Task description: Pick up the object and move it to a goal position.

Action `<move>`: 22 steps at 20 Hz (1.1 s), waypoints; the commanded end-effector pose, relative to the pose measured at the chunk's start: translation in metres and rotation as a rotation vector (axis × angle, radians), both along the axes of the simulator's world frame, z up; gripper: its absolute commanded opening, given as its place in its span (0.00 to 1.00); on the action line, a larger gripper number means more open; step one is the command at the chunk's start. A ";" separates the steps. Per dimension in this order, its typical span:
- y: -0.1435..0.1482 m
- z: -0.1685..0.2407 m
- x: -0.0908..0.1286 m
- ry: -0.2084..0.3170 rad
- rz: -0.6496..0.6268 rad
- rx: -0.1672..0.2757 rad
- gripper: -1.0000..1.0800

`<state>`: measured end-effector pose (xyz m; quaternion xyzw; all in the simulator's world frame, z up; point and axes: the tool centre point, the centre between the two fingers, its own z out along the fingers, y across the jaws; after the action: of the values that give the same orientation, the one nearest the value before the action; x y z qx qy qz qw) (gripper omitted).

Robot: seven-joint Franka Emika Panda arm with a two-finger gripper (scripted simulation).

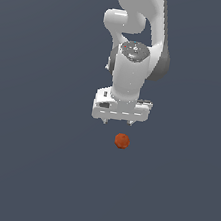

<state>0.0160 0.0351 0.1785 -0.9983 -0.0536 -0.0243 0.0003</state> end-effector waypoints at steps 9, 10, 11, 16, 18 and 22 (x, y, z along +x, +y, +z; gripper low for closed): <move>0.002 -0.003 0.001 0.002 0.044 -0.003 0.96; 0.002 -0.004 0.001 0.003 0.056 -0.004 0.96; 0.002 -0.005 0.001 0.004 0.070 -0.005 0.96; 0.005 -0.012 0.001 0.008 0.161 -0.012 0.96; 0.007 -0.015 0.002 0.011 0.207 -0.015 0.96; 0.010 -0.022 0.002 0.016 0.318 -0.021 0.96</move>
<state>0.0183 0.0438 0.1590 -0.9816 -0.1901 -0.0165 -0.0054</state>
